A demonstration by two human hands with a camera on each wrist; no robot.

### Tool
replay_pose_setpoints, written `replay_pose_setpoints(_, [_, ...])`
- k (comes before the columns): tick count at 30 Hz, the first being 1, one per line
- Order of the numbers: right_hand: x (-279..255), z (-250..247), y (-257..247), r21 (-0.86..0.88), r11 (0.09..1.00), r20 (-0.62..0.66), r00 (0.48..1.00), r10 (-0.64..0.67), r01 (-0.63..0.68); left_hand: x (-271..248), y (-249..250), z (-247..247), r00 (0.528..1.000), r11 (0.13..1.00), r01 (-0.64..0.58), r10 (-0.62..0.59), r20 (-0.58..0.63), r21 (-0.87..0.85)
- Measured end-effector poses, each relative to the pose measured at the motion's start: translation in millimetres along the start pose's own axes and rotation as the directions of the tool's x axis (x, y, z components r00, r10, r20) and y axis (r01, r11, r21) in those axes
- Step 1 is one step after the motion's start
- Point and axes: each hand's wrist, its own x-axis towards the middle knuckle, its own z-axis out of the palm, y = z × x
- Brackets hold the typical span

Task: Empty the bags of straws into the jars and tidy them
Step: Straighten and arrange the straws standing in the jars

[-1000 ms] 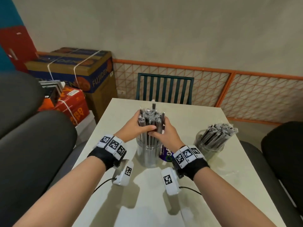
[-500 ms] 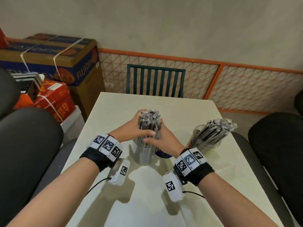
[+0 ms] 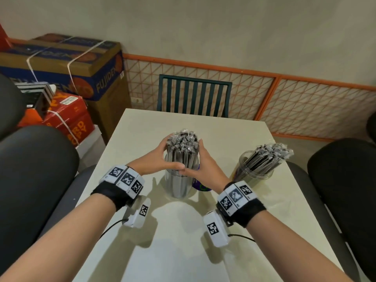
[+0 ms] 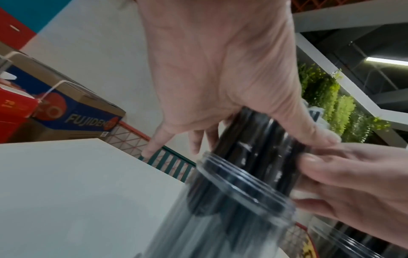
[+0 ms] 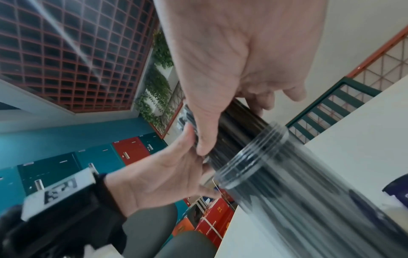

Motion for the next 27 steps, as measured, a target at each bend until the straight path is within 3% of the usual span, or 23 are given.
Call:
replay_pose_setpoints(6, [12,-2,-11,0.000,0.995,-0.124,0.987,-0.101,0.101,8,19,4,0.986,0.997,-0.082,0.078,-0.147,-0.017])
replay_pose_setpoints(9, [12,-17,-9,-0.054,0.991,-0.109,0.986,-0.129,0.123,5,24,-1,0.990,0.996,-0.083,0.088,-0.114,0.045])
replay_pose_setpoints(15, [2,-13,12,-0.036,0.999,0.038,0.999,0.030,-0.028,-3,7,-1,0.997,0.996,0.069,-0.068,-0.025,0.053])
replay_pose_setpoints(23, [5,3,6,0.058,0.996,-0.060,0.996,-0.060,0.064,2,1,5,0.998,1.000,0.018,-0.017,-0.062,0.009])
replay_pose_setpoints(27, [0,2,-2,0.024,0.992,-0.110,0.987,-0.118,0.121,0,6,6,0.998,0.999,0.011,-0.007,-0.069,0.049])
